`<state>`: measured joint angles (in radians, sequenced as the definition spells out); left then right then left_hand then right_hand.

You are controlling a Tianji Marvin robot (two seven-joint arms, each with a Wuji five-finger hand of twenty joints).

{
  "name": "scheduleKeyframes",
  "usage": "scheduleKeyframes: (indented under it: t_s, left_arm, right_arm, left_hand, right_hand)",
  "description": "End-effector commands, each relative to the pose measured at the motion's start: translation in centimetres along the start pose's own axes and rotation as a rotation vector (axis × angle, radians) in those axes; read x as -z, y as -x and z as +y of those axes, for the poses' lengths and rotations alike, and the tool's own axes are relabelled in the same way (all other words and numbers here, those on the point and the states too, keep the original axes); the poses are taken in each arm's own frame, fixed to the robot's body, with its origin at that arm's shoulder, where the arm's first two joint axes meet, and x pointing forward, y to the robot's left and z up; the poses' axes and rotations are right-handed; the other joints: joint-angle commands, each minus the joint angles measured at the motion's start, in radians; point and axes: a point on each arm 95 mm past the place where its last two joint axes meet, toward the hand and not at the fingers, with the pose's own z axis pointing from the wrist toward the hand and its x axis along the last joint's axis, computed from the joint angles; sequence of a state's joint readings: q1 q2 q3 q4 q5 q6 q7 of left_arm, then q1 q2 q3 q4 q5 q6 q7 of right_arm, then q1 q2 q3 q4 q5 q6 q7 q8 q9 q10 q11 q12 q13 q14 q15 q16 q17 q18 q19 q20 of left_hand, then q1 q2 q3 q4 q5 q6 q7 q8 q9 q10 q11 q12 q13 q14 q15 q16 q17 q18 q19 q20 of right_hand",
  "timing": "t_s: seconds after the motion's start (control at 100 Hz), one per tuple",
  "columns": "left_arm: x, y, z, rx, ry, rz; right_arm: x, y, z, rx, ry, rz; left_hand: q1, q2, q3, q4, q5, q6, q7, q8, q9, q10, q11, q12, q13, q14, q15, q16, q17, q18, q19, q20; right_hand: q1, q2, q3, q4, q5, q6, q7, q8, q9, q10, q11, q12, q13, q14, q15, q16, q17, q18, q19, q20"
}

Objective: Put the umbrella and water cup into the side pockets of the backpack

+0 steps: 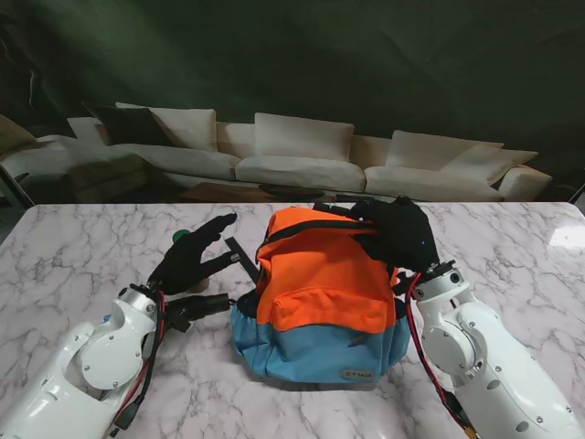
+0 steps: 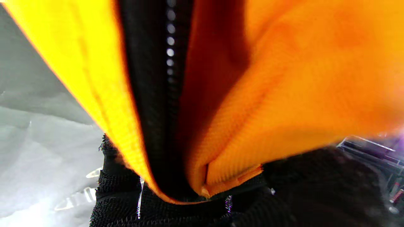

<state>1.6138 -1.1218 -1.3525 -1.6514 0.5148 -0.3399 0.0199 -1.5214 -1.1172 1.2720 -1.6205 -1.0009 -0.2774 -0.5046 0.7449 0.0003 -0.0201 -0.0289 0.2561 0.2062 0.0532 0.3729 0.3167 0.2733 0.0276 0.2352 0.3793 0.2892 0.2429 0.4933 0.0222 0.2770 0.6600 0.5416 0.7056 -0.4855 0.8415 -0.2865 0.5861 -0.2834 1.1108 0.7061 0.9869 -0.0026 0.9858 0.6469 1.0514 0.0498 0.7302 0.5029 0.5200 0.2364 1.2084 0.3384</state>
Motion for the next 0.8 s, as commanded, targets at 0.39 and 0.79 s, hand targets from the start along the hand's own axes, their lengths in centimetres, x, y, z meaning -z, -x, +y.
scheduleKeyframes:
  t_s: [0.39,0.79]
  left_arm:
    - [-2.7,-4.5,-3.4,-0.079,0.066,0.236]
    - [-6.5,-6.7,-2.3,-0.103,0.162,0.292]
  right_arm:
    - [0.3,-0.5,-0.1,0.007,-0.022,-0.003]
    - [0.1,-0.7,-0.2,0.005,-0.030,0.001]
  left_hand:
    - [-0.163,-0.119,-0.019,0.001,-0.112,0.000,-0.061,-0.064,-0.151,0.012,-0.046,-0.113,-0.087,0.007,-0.081,-0.102,-0.002,-0.016,-0.144,-0.056]
    - [-0.176,-0.264,-0.009,0.000,-0.117,0.042,-0.065,-0.120,-0.243,0.028,-0.055,-0.174,-0.106,0.019,-0.073,-0.114,0.026,-0.043,-0.174,-0.049]
  right_hand:
    - [0.122,0.083,0.113,0.072,0.020,-0.147,0.068,0.040,0.020,-0.055,0.072,-0.021,0.019,-0.036,-0.014,0.001,-0.012,-0.028,-0.014,0.000]
    - [0.124,0.080,0.116,0.071,0.027,-0.148,0.068,0.040,0.015,-0.061,0.073,-0.036,0.018,-0.040,-0.036,-0.007,-0.016,-0.022,-0.022,-0.004]
